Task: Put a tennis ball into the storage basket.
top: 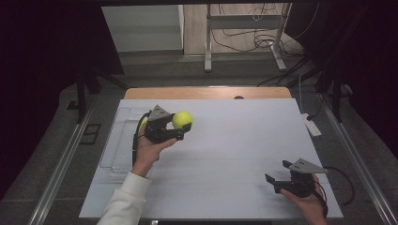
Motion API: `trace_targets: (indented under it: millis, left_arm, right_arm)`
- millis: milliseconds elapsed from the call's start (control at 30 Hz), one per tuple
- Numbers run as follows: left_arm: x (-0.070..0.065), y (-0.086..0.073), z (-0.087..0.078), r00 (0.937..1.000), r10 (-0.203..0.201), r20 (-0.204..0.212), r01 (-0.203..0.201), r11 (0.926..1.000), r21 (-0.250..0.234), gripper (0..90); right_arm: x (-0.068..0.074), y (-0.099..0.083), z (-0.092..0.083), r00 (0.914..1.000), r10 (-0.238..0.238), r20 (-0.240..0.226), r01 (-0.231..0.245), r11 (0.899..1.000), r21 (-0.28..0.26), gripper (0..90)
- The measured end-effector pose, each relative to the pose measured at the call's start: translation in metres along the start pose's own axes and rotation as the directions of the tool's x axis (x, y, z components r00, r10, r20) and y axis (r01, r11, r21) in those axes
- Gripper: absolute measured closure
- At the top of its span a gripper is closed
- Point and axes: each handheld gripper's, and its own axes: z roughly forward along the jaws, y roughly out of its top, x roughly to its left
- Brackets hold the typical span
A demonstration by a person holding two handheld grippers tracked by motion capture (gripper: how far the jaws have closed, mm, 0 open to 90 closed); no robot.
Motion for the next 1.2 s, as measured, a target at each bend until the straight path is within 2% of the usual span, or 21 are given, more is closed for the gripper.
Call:
trace_targets:
  millis: [600,1200]
  left_arm:
    - [0.014,-0.003,-0.012,0.9988,-0.029,-0.039,0.029,0.9995,-0.014,27.6]
    - [0.028,-0.012,-0.024,0.9948,-0.065,-0.078,0.064,0.9978,-0.015,27.6]
  right_arm:
    - [0.0,0.0,0.0,1.0,0.0,0.0,0.0,1.0,0.0,11.3]
    - [0.0,0.0,0.0,1.0,-0.001,0.001,0.001,1.0,0.001,11.3]
